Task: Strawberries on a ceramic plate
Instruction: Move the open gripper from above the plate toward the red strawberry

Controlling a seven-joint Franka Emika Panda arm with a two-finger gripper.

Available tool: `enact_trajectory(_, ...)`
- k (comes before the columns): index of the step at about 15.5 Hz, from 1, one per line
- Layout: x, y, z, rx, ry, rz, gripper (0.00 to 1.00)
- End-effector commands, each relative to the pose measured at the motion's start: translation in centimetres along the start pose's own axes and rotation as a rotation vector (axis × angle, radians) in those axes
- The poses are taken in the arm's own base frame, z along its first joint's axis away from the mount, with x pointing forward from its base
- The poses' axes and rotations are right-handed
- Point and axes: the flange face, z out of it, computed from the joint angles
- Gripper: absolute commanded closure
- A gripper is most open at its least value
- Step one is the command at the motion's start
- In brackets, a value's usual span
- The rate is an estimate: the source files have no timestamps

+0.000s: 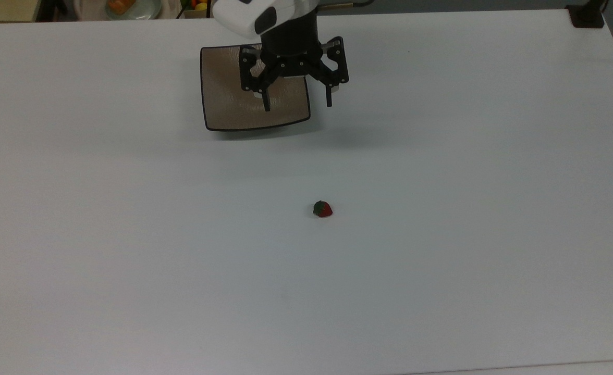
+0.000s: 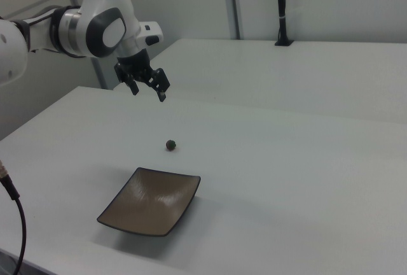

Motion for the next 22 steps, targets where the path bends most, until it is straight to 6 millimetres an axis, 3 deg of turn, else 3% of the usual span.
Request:
enact_trajectory(1, 0.7, -0.4, 2.0, -0.006, 0.005, -0.020, 0.00)
enact_trajectory(3, 2.4, -1.8, 3.4, 0.000, 0.005, -0.036, 0.00)
enact_trajectory(6, 3.3, -2.3, 5.5, 0.003, -0.010, -0.041, 0.00)
enact_trajectory(9, 4.1, -3.9, 9.1, -0.005, -0.041, -0.072, 0.00)
enact_trajectory(14, 4.0, -3.6, 14.3, -0.040, -0.083, -0.095, 0.00)
enact_trajectory(17, 4.9, -3.4, 16.1, -0.043, 0.013, -0.103, 0.00)
enact_trajectory(22, 4.3, -3.2, 18.9, -0.090, -0.009, -0.146, 0.00)
